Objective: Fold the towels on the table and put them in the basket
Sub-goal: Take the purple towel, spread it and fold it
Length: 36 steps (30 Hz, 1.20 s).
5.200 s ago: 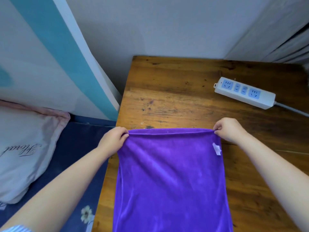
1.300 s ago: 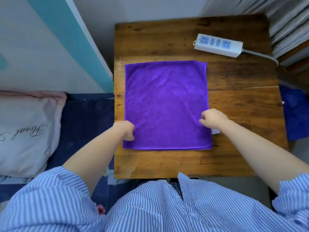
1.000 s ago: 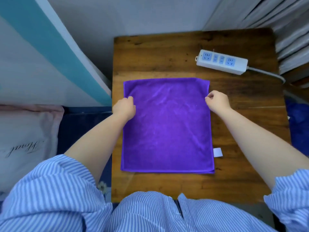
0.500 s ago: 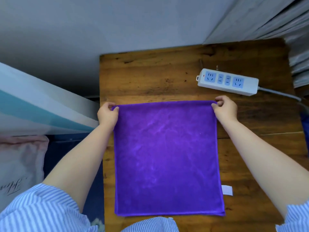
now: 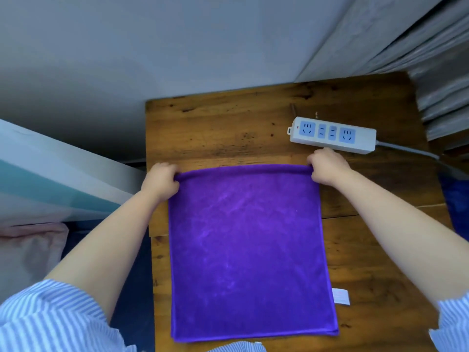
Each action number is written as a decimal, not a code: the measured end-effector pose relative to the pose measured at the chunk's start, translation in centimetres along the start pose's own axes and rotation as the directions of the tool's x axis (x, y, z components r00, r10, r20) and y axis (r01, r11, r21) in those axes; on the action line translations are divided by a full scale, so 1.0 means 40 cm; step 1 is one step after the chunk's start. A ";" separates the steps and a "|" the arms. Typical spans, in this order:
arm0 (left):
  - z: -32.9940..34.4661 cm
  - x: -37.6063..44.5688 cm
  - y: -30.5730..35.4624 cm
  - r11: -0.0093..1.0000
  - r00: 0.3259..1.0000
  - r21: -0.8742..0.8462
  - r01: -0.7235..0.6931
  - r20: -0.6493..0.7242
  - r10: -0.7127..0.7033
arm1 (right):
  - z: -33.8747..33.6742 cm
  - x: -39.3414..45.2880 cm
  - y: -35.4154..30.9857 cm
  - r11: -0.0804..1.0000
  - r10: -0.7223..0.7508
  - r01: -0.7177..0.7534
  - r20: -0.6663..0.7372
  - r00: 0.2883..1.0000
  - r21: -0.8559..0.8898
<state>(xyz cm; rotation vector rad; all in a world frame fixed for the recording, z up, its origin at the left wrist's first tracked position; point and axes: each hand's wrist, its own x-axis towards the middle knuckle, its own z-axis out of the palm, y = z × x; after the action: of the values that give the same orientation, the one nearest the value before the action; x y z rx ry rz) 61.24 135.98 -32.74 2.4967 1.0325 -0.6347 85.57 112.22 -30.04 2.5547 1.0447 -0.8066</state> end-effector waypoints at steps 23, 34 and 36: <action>0.070 -0.399 -0.060 0.885 0.841 0.218 -0.412 -0.284 0.461 | 0.178 -0.397 0.110 0.920 -0.207 0.385 -0.731 0.650 0.081; 0.172 -0.515 -0.052 0.850 0.875 0.346 -0.398 -0.135 0.464 | 0.296 -0.517 0.096 0.947 -0.273 0.321 -0.589 0.760 -0.024; 0.192 -0.518 -0.054 0.849 0.883 0.357 -0.389 -0.118 0.454 | 0.319 -0.521 0.095 0.949 -0.276 0.313 -0.568 0.776 -0.035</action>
<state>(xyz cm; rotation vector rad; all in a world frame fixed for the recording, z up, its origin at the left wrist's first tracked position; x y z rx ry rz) 44.55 121.94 -28.47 2.9945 0.4166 -0.4501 71.03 92.32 -28.03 2.7939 1.6502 -0.1067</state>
